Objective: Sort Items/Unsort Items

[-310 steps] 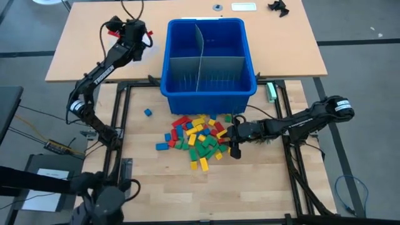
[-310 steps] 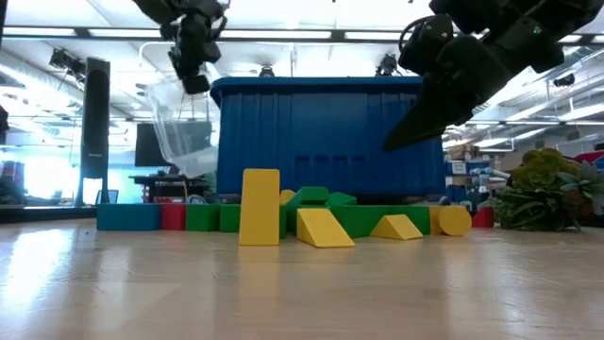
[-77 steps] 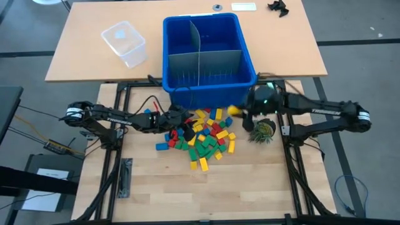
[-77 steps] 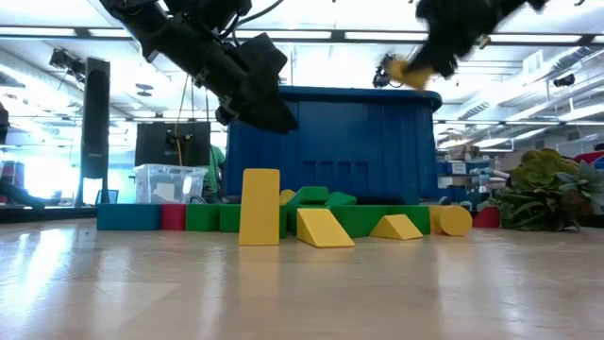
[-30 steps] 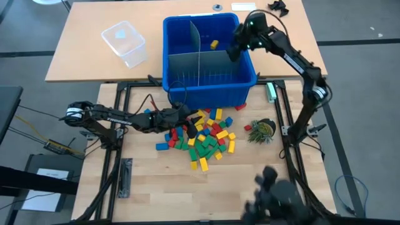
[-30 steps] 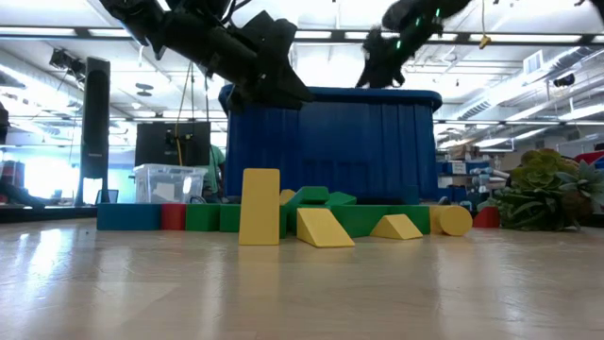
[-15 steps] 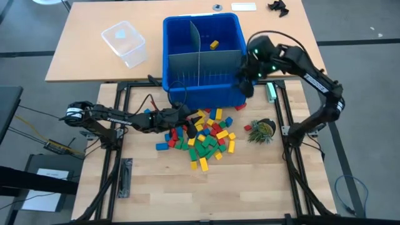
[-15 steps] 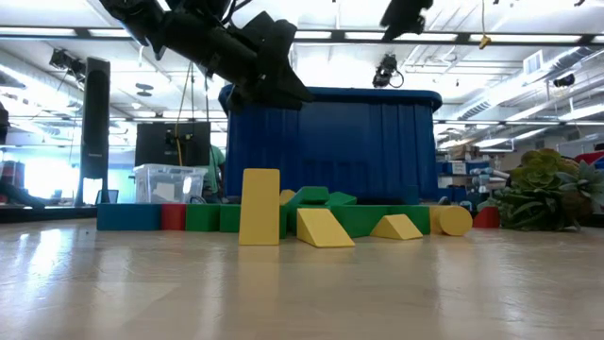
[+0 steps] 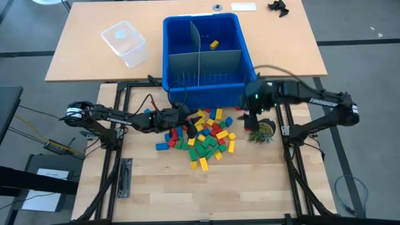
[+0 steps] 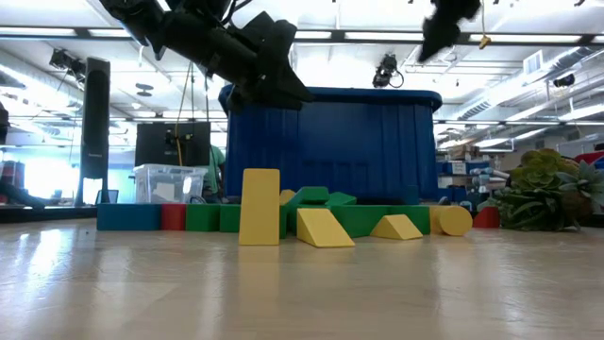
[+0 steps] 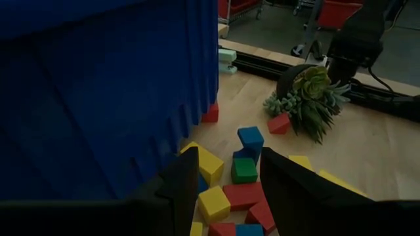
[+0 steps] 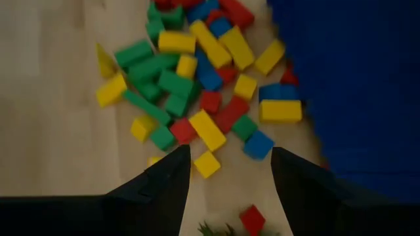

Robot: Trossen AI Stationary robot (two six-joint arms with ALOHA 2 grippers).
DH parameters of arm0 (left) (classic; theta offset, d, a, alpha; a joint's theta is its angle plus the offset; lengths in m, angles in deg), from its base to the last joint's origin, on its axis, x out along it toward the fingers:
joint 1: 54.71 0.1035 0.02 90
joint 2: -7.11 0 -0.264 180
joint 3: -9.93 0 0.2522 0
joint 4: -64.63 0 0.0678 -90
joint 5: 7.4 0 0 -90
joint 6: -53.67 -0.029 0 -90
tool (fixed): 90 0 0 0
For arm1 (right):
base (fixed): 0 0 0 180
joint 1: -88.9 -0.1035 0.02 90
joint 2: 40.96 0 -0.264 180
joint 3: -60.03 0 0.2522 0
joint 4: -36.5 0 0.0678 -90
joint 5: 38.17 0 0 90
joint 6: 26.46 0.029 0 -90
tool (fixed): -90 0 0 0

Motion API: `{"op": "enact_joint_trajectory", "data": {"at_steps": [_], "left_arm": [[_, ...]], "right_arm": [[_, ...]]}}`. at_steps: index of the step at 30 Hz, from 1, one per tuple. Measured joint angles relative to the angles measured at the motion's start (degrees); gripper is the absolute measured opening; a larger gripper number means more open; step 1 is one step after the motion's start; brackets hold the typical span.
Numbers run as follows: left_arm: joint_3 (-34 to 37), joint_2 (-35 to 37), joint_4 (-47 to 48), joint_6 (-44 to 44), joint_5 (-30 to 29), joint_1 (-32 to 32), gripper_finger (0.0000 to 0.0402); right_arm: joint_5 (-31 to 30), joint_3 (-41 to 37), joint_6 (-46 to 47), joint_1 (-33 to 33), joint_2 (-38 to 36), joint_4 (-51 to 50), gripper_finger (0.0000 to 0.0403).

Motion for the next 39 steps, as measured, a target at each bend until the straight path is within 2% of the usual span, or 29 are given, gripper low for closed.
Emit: {"op": "enact_joint_trajectory", "data": {"at_steps": [5, 13, 20, 31, 39], "left_arm": [[0.00, 0.00, -0.01, 0.02, -0.01, 0.00, 0.0168], [0.00, 0.00, -0.07, 0.00, 0.00, 0.00, 0.0168], [0.00, -0.02, -0.11, 0.02, -0.01, 0.00, 0.0168], [0.00, -0.02, -0.09, 0.02, 0.00, 0.01, 0.0168], [-0.01, -0.04, -0.03, 0.02, -0.01, 0.00, 0.0168]], "right_arm": [[-0.95, -12.01, 1.03, -3.94, -3.20, 9.31, 0.0210], [0.36, -23.33, 0.82, -7.60, -1.21, 25.82, 0.0212], [0.44, -25.44, -3.24, -7.65, 3.13, 27.30, 0.0213], [-1.61, -27.83, -13.89, -7.03, 7.09, 27.35, 0.0251], [-2.49, -28.18, -15.69, -5.01, 8.72, 28.00, 0.0241]]}}
